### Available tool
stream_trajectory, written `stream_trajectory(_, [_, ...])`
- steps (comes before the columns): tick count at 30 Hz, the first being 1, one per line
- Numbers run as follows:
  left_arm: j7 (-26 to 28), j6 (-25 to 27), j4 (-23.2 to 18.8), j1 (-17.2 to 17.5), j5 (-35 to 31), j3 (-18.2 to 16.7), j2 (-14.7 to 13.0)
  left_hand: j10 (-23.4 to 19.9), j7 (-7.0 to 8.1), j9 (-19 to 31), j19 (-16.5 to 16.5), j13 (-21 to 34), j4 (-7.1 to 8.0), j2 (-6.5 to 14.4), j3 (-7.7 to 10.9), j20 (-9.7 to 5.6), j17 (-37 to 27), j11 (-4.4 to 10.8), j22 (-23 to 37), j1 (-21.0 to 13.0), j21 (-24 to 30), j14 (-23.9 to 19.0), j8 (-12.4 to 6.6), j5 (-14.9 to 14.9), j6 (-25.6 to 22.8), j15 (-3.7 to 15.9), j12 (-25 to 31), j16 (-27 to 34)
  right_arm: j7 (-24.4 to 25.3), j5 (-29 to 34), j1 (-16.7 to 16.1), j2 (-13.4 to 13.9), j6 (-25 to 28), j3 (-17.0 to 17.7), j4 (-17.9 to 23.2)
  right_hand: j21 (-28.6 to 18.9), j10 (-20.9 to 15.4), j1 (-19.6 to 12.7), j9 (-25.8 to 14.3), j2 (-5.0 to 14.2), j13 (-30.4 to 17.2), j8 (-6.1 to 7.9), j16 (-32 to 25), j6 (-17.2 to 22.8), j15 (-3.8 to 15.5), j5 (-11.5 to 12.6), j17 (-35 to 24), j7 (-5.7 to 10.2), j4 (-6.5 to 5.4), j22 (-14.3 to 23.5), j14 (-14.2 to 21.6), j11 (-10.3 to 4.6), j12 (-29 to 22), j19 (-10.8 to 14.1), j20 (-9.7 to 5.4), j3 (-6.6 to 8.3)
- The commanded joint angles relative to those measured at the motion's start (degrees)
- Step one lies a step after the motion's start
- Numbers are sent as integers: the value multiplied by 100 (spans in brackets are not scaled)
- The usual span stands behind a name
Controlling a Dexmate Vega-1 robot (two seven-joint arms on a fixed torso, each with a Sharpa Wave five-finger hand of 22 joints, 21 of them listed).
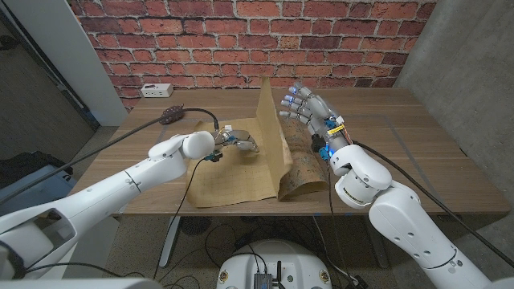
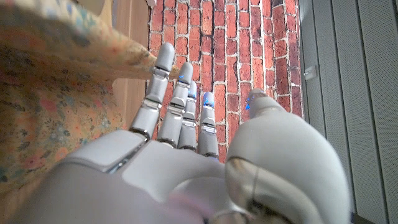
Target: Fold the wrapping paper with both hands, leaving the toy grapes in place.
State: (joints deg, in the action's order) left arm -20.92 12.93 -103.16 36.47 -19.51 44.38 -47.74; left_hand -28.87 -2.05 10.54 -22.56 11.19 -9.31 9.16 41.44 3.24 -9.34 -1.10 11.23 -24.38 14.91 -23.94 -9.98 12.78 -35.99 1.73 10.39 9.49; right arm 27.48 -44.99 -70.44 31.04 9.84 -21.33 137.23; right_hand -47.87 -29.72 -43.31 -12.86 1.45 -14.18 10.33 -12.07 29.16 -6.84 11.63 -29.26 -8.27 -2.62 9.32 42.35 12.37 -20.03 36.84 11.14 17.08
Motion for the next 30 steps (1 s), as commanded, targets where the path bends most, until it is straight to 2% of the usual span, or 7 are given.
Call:
stream_trajectory(1, [160,-61,-139,12,-81,-110,-36,-22,5,30,-7,16,17,-56,-42,65,-1,-27,6,4,7,-11,-45,1,-55,-18,49,30,-1125,-825,188,266,-398,-111,-581,225,186,479,44,12,3,3,31,-278,-201,-79,17,-54,-145,21,-276,16,147,-38,105,-176])
stream_trajectory(4, [353,-100,-255,114,-85,-221,-92,-71,-8,30,-8,15,34,-81,-69,103,-5,-36,6,35,6,-53,-78,-6,-133,-32,79,52,-1161,-859,203,284,-478,-147,-649,347,279,660,62,53,9,24,45,-336,-263,-85,34,-57,-208,23,-412,18,215,-119,113,-225])
stream_trajectory(9, [972,-148,-593,489,-74,-576,-262,-235,-42,27,21,13,102,-66,-88,360,-22,-52,9,116,-8,-267,-117,-12,-272,-61,157,124,-1232,-906,181,281,-674,-176,-742,412,314,740,74,158,10,31,21,-376,-290,-68,39,-65,-244,26,-429,21,248,-130,103,-210])
stream_trajectory(13, [1904,33,-1115,1097,-215,-1052,-459,-514,-102,25,-78,15,182,-14,-75,487,-43,-79,17,202,32,-638,-174,-22,-518,-40,251,212,-1372,-1050,281,240,-712,-258,-893,443,330,767,85,250,10,31,0,-426,-303,-45,60,-67,-247,29,-418,22,271,-68,84,-173])
stream_trajectory(17, [2777,297,-1576,1725,-447,-1475,-599,-973,-227,29,-265,33,313,44,-31,493,-77,-128,36,324,118,-1237,-245,-30,-923,-17,377,334,-1358,-1014,371,177,-783,-335,-1000,454,334,781,89,276,10,37,-9,-433,-303,-38,72,-75,-246,30,-401,23,279,-39,82,-162])
stream_trajectory(23, [3578,710,-2139,2554,-718,-1987,-792,-1373,-220,48,-427,61,370,61,42,459,-98,-124,61,391,209,-1672,-329,-5,-1362,71,473,390,-1357,-1013,542,87,-778,-474,-1133,481,325,798,95,327,10,53,-10,-419,-296,-24,92,-86,-244,30,-408,24,285,-10,88,-137])
stream_trajectory(30, [4794,445,-2347,3526,-942,-2584,-858,-2030,-284,94,-735,196,382,185,20,328,-288,-130,106,292,395,-2415,-480,37,-1972,120,718,753,-1372,-892,675,-32,-834,-664,-1244,521,312,812,101,345,9,66,-4,-405,-301,-14,116,-95,-234,30,-421,25,289,-20,99,-123])
